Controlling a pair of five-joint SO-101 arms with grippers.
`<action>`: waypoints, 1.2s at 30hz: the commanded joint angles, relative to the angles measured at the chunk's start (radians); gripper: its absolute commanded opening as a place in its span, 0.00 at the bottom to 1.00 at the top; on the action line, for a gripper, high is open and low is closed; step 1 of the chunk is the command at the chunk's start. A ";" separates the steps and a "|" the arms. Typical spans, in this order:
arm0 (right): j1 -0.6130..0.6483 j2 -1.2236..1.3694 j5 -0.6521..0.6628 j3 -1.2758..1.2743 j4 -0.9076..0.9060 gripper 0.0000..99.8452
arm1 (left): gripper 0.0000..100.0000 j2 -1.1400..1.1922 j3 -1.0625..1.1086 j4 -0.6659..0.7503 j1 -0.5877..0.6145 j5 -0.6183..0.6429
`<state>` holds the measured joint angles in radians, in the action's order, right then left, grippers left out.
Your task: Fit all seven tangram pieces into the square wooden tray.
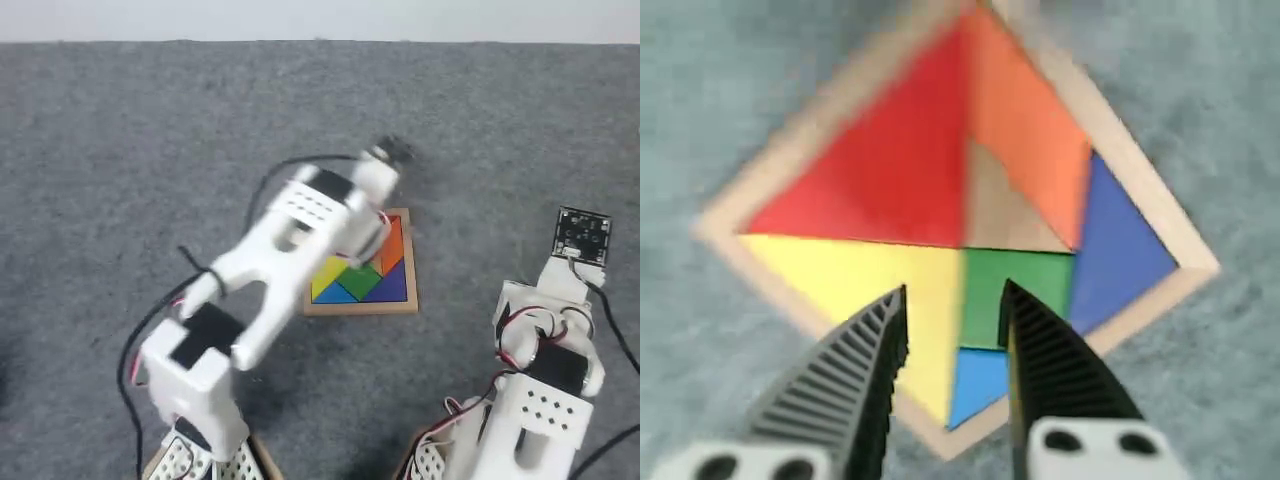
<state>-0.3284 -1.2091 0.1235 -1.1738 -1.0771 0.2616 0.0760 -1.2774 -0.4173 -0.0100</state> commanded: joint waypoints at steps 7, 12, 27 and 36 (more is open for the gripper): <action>0.108 -0.001 0.012 0.046 -0.004 0.01 | 0.11 -0.649 0.222 0.005 0.132 -0.032; 0.125 -0.001 0.003 0.037 -0.002 0.01 | 0.11 -0.977 0.679 0.264 0.316 -0.084; 0.268 -0.002 0.003 -0.210 0.165 0.01 | 0.11 -1.955 1.572 0.476 0.497 -0.127; 0.268 -0.002 0.012 -0.367 0.358 0.01 | 0.11 -2.045 1.609 0.382 0.494 -0.127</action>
<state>-0.0706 -1.2091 0.1266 -1.5451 -0.7718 -1.7898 1.6916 -0.8907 0.0752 -0.1312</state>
